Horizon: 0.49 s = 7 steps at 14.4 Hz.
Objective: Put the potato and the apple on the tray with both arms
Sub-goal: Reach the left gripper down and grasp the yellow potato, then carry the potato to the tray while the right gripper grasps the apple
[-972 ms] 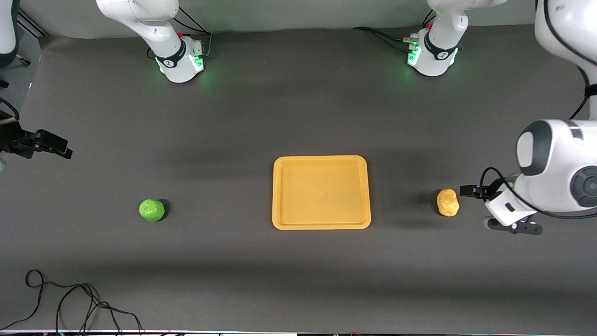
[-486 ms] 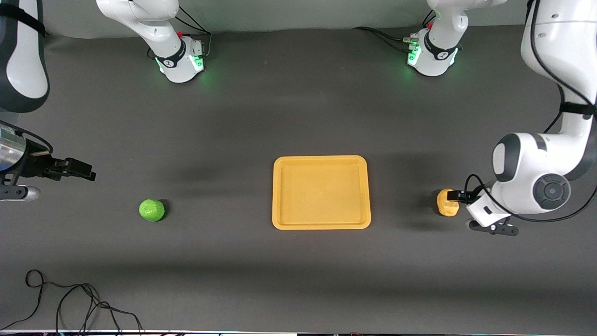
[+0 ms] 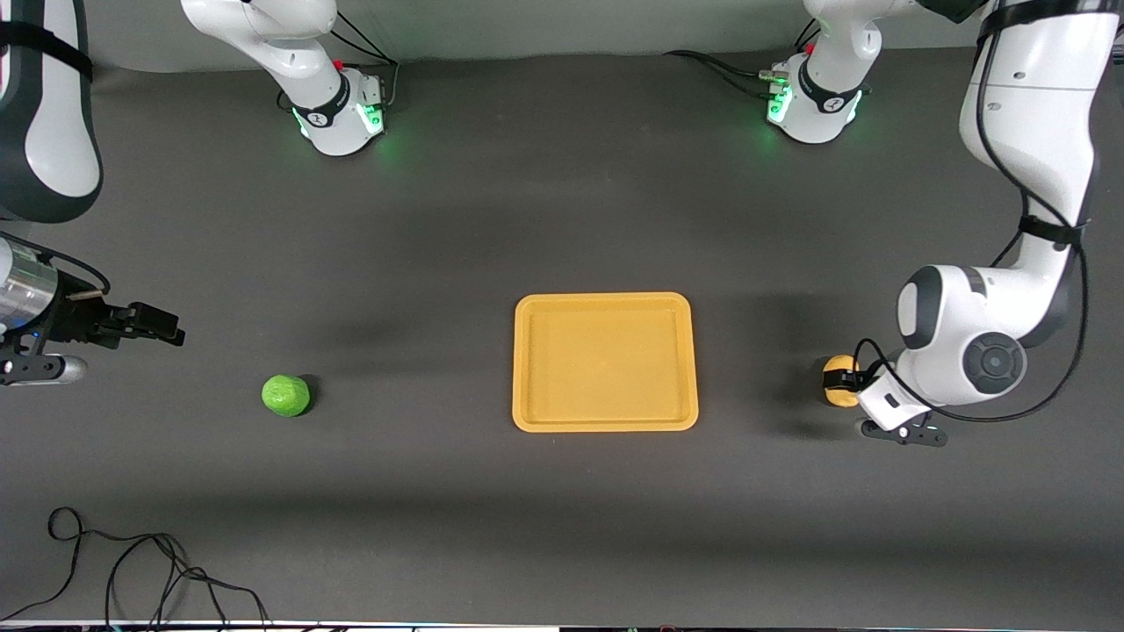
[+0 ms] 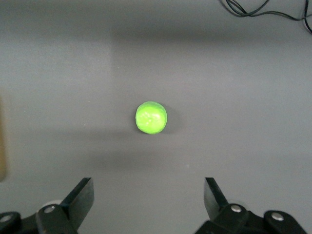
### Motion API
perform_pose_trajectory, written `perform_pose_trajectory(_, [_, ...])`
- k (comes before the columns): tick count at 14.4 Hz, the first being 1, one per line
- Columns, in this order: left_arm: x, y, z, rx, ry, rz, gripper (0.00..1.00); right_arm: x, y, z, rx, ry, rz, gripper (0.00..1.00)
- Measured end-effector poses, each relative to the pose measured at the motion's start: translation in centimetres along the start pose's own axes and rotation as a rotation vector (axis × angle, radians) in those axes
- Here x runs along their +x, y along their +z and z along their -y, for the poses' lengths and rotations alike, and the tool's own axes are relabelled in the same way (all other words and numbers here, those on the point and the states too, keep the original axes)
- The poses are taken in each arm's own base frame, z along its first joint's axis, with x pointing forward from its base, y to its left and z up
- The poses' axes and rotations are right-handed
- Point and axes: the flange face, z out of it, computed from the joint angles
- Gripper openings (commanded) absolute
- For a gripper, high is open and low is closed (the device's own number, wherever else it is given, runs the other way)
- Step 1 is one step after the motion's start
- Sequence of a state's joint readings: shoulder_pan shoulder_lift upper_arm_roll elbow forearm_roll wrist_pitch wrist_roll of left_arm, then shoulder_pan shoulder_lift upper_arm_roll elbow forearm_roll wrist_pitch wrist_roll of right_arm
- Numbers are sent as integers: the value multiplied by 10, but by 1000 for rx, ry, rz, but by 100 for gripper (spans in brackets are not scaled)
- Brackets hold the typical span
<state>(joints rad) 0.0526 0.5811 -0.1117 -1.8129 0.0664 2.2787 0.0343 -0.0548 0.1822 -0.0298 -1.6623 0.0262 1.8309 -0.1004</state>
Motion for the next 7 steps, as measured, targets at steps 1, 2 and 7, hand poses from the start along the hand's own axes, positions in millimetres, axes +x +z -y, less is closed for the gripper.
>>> perform_pose_trajectory(1, [-3,6,-1,-1,-4,-3,93,3,11,-1,1,-2,16,100])
perform_pose_trajectory(2, [-5,9,-2,-1,-7,-3,86,7,25,-2,1,-3,29,100])
perform_pose_trajectory(7, [-5,9,-2,-1,-26,-6,47,31,115,-3,-4,-4,32,100])
